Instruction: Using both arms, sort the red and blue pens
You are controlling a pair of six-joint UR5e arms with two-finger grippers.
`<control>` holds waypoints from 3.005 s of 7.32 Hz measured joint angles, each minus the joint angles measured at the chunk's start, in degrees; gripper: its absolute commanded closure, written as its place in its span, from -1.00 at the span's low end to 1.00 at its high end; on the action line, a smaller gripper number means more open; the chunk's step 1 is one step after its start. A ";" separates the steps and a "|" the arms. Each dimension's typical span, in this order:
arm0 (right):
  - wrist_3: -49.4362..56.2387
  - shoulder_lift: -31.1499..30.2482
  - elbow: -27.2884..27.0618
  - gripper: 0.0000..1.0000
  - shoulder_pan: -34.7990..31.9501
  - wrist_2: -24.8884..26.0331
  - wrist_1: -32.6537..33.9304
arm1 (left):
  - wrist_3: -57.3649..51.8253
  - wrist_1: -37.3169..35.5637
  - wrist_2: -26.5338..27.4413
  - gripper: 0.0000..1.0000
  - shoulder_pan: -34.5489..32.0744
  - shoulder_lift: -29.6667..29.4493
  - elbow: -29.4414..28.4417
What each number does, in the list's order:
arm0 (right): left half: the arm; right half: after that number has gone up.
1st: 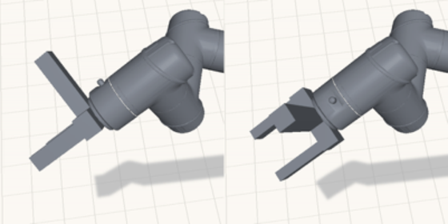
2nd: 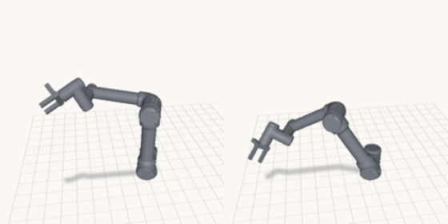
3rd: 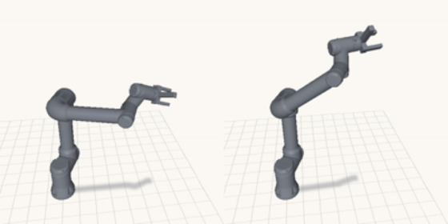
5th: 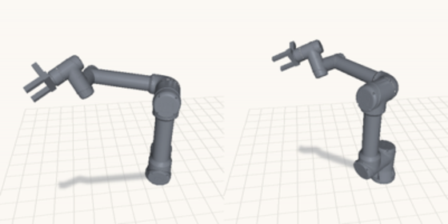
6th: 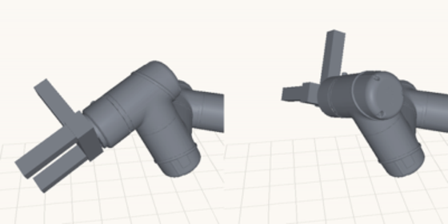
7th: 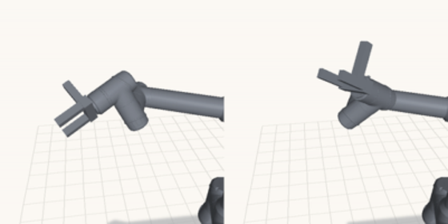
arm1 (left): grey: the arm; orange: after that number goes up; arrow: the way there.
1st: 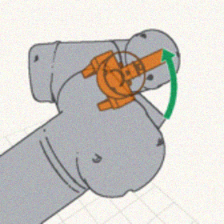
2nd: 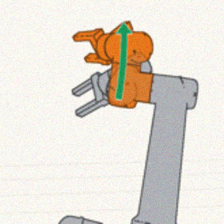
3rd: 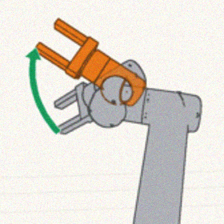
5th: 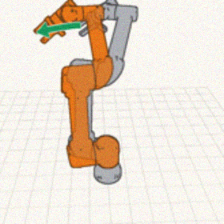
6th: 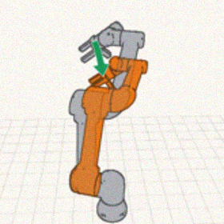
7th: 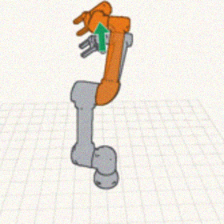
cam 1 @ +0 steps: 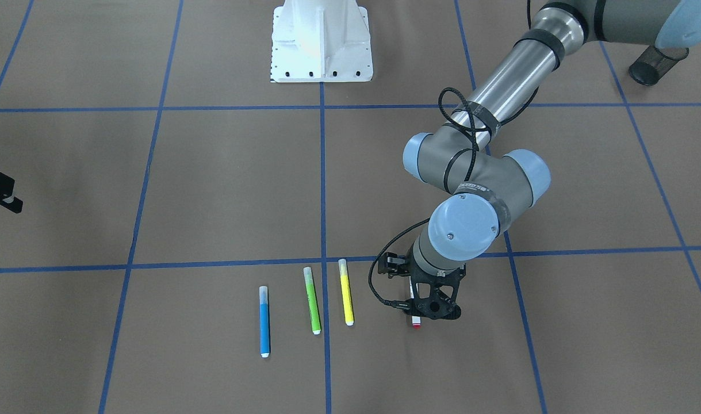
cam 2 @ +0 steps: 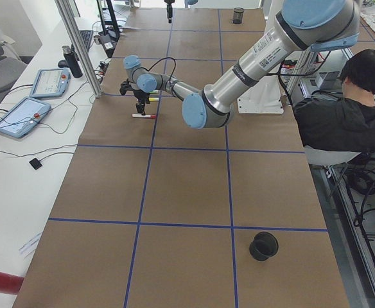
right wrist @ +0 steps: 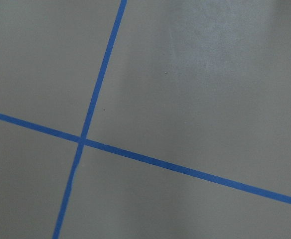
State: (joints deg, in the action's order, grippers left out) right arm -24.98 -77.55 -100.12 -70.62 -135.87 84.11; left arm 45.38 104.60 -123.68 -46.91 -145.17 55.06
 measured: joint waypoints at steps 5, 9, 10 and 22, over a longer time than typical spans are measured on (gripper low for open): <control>-2.31 0.46 -0.28 -1.00 0.74 -0.22 -0.23 | 2.07 1.48 1.92 -0.40 1.73 0.55 -0.74; -2.51 0.66 0.01 -0.99 1.06 -0.59 -0.26 | 2.10 1.45 1.95 0.03 1.66 1.05 -0.79; -2.52 0.89 0.13 -0.99 1.16 -0.58 -0.25 | 2.20 1.46 1.95 0.20 1.66 1.08 -0.77; -17.51 18.63 12.95 -0.99 9.28 0.64 0.83 | 8.26 -2.24 -5.70 1.00 -7.94 6.58 7.71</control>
State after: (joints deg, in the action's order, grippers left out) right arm -42.49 -58.92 -87.17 -61.34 -135.23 84.94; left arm 53.63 102.36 -129.37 -54.85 -138.59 62.77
